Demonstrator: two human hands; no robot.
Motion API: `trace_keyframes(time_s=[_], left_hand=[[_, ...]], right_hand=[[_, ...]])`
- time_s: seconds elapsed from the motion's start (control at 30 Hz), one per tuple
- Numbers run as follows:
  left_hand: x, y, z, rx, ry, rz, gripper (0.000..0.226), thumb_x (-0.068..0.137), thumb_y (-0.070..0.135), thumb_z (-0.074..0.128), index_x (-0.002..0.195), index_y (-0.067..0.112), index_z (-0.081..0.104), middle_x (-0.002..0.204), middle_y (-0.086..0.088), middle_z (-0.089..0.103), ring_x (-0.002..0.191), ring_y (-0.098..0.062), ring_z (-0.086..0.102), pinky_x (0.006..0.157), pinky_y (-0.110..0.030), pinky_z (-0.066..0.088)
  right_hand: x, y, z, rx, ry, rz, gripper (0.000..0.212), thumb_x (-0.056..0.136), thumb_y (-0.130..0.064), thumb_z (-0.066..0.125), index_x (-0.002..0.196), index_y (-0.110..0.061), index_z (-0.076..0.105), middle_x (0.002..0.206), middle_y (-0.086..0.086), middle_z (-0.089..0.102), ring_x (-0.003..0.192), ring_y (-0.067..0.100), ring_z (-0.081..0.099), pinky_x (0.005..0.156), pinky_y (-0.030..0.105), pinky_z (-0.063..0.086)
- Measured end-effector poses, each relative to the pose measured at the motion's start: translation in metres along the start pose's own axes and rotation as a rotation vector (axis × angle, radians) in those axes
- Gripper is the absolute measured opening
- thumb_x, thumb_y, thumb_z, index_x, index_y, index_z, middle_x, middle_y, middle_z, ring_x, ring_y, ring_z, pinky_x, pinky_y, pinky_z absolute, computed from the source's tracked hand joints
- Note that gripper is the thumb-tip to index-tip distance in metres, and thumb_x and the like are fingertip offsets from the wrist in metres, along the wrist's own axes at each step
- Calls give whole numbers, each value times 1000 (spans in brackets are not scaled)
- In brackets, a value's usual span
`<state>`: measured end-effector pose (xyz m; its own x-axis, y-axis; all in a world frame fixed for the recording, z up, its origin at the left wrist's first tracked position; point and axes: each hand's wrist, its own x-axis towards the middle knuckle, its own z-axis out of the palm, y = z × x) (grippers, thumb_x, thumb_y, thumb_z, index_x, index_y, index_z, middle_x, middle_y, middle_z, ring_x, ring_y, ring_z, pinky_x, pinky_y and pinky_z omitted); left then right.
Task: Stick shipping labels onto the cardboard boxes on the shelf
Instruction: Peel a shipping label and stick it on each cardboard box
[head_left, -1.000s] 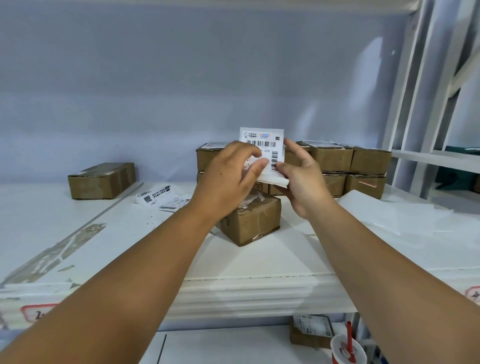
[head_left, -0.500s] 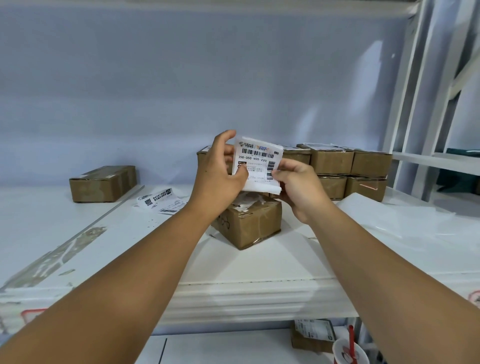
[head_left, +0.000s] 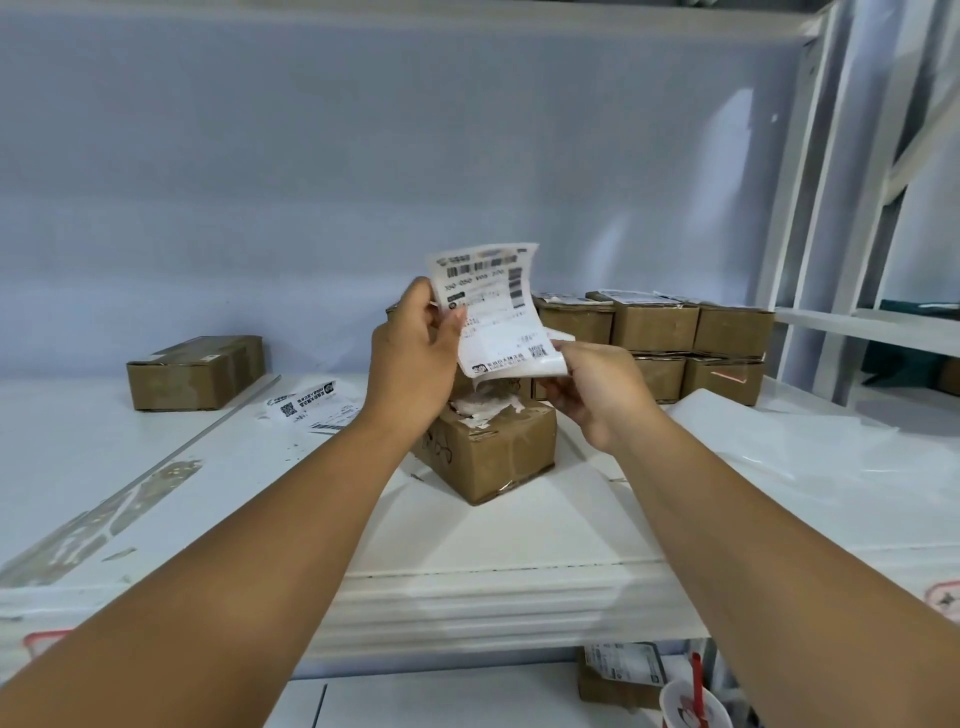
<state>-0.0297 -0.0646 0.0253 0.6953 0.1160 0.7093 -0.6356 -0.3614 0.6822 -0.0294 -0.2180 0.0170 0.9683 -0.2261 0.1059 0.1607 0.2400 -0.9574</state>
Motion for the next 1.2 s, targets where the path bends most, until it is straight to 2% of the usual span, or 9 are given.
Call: trace_keyframes(time_s=[0.17,0.3,0.47,0.57,0.7,0.8,0.9,1.07,1.2], left_hand=[[4,2,-4,-193,93,-79,8,99,16,43,105,19,47,104,4,67,52,-10,64,50,-18,49],[4,1,-6,-165,191,-64,5,100,18,43,102,22,45,103,9,62,83,-6,63,54,-16,53],[5,-3,-8,-70,187,-74,6,99,20,46,98,16,49,90,10,66,71,-1,63,53,-22,54],[3,-5,-4,-9,150,-63,9,98,21,48,96,12,52,96,1,69,77,-14,66,43,-10,41],[4,-8,-3,-4,94,-91,7,96,22,51,93,15,52,95,3,70,84,-13,67,52,-14,47],[3,-9,-3,7,64,-95,8,95,23,53,99,18,47,94,7,67,81,-9,65,51,-10,48],[2,-6,-3,-21,59,-104,19,94,23,55,105,22,40,82,11,63,71,-3,62,50,-10,47],[1,-5,-2,-8,55,-67,25,94,23,56,106,22,34,77,6,64,68,0,60,45,-6,42],[1,-5,-2,-18,35,-68,26,94,24,56,106,23,34,75,9,63,67,-1,62,51,-13,50]], right_hand=[[9,2,0,51,74,-17,26,88,6,56,112,0,60,66,6,52,45,8,50,60,20,50],[12,3,-5,83,170,-33,25,85,10,57,103,-7,56,70,6,54,41,8,47,56,20,45],[19,7,-8,-109,217,-67,36,84,9,49,108,-13,64,94,8,63,68,18,56,60,23,44],[16,8,-8,-390,261,-204,49,83,12,37,111,-17,64,104,0,59,75,16,58,60,26,45],[14,7,-11,-613,293,-301,47,84,10,37,112,-18,63,108,-3,56,87,19,56,56,23,43],[15,10,-9,-821,344,-305,40,86,2,44,110,-25,63,127,1,54,119,26,43,81,27,38],[8,6,-6,-897,422,-418,29,87,-9,52,101,-31,65,126,-4,46,124,22,32,95,34,27],[-4,4,4,-600,-20,-543,25,95,-38,50,100,-21,69,95,-12,69,89,5,61,75,23,45],[-2,2,6,-431,-177,-408,12,93,-20,60,85,-22,69,84,-11,71,74,-1,64,71,17,47]])
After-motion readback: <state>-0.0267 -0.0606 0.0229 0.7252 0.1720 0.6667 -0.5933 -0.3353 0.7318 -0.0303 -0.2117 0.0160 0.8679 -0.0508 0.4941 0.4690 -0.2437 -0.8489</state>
